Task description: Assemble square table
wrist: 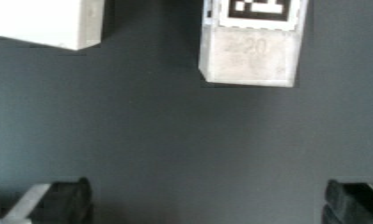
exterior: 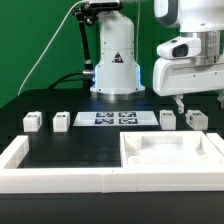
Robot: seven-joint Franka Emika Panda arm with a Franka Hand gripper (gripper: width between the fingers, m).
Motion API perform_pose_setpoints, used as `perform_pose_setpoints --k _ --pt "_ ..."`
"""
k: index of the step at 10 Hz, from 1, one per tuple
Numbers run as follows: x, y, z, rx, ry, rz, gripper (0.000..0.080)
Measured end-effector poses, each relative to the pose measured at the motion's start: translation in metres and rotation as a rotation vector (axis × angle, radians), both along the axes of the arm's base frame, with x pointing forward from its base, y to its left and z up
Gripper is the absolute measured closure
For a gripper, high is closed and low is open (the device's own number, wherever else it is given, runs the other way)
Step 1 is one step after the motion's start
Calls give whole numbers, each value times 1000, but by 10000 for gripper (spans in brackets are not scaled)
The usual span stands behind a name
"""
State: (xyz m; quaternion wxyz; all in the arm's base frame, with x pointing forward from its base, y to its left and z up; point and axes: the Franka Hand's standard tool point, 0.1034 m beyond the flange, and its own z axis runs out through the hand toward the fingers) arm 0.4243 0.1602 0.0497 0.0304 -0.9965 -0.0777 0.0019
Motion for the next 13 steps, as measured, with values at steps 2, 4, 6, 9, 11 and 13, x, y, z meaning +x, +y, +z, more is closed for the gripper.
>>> perform_pose_setpoints --k 2,4,6,9,11,13 --pt "-7 -4 0 -41 150 13 150" --pt "-7 -1 0 -63 246 21 150" --pt "-17 2 0 -99 432 42 150" --pt "-29 7 -3 -140 610 42 150" --pt "-34 9 -5 -155 720 30 150" --pt "-38 7 -6 -183 868 40 150"
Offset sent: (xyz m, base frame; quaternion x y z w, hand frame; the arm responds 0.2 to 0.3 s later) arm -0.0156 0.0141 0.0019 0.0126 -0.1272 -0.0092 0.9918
